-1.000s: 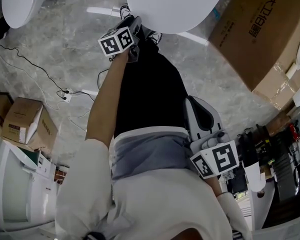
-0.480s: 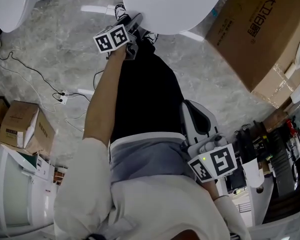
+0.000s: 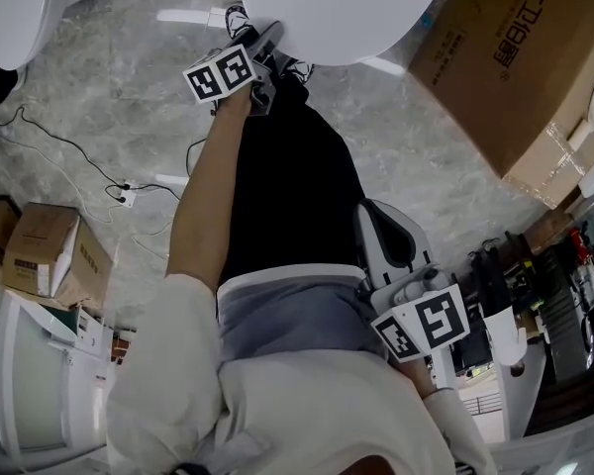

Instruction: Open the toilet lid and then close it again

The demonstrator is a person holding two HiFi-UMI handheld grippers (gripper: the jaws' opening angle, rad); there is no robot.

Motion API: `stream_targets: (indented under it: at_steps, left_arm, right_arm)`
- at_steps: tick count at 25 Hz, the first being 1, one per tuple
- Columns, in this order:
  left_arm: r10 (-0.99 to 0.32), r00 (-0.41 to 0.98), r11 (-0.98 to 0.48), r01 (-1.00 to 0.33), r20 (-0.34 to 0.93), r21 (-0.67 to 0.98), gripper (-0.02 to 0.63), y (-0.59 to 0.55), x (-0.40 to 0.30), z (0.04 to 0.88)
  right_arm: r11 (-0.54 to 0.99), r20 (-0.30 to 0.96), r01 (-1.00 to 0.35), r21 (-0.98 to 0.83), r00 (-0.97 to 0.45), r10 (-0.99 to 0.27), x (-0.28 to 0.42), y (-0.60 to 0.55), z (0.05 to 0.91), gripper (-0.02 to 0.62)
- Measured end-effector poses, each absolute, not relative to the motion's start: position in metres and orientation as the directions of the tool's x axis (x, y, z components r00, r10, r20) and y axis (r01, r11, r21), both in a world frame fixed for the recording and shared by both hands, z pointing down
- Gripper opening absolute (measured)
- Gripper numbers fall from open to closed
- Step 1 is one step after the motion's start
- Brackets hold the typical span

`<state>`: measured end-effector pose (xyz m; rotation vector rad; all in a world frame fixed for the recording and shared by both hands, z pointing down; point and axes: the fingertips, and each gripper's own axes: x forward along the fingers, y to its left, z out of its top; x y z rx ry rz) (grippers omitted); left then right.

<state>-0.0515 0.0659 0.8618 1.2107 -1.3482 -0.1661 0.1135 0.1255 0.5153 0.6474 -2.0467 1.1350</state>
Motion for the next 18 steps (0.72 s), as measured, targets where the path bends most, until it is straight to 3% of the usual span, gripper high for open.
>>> stream_targets:
  at_steps: [18]
  left_arm:
    - [-0.735,0.238,0.423,-0.571,0.635,0.703,0.192,0.070,-0.049,0.823]
  right_arm:
    - [0.507,0.756,-0.675,-0.536,-0.651,-0.069,0.109,0.130,0.513,0.011]
